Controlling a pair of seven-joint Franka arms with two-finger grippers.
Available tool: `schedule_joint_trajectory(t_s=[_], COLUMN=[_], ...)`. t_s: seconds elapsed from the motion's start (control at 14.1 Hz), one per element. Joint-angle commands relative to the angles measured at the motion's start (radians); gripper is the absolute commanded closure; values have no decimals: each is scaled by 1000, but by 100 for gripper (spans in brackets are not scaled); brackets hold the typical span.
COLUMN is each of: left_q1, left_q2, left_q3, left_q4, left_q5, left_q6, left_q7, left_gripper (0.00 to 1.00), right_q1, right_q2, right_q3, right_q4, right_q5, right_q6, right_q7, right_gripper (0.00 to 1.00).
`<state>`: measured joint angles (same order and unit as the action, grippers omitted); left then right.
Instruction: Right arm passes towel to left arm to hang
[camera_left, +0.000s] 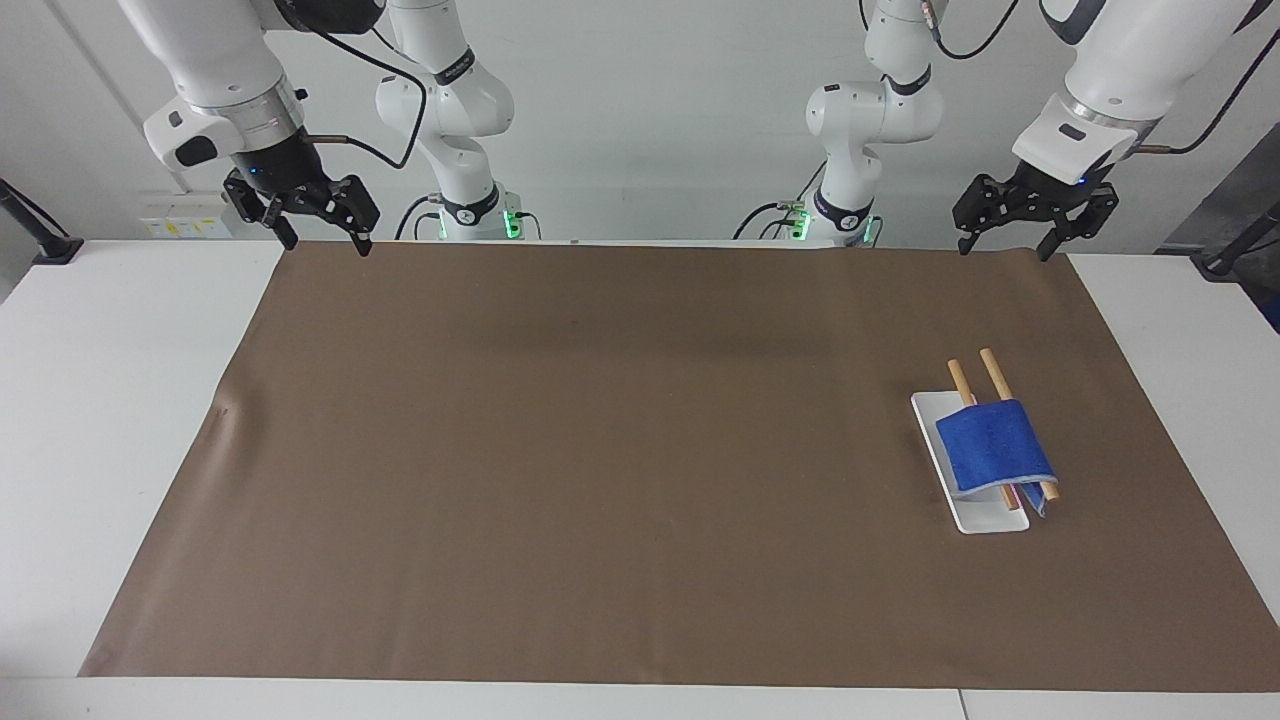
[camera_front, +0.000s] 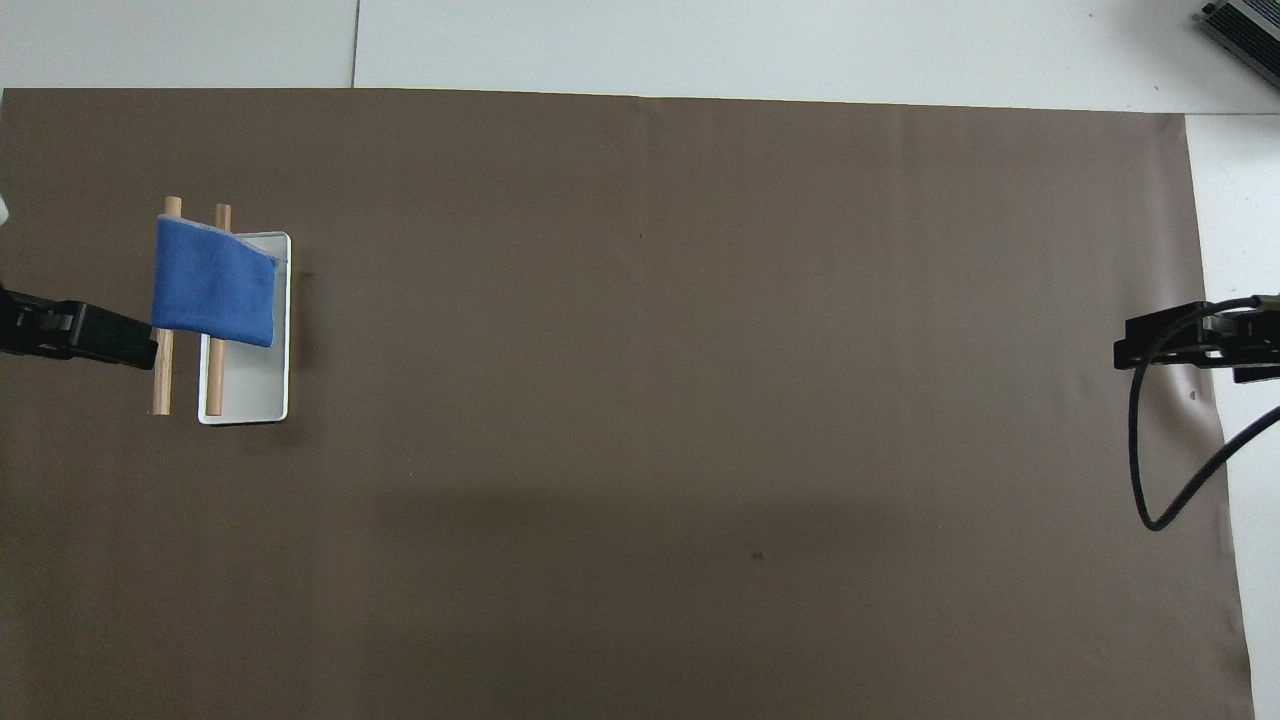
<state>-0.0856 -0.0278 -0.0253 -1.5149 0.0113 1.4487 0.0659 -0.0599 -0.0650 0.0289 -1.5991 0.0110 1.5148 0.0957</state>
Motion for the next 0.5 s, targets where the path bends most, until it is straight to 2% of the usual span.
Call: schedule_joint_trajectory(t_s=[0.0, 0.42], left_q1=[-8, -8], left_q2=[-6, -6], left_q3=[4, 5], left_q4=[15, 15], left_q5=[12, 10], left_q6=[-10, -13], left_q7=[15, 11], left_gripper=[0, 0], right_q1=[-14, -14], right_q2=[-18, -18], right_q3=[9, 9], right_q4=[-19, -19], right_q5=[-6, -6], right_q6=[10, 10], right_q7=[10, 10], right_gripper=[0, 0])
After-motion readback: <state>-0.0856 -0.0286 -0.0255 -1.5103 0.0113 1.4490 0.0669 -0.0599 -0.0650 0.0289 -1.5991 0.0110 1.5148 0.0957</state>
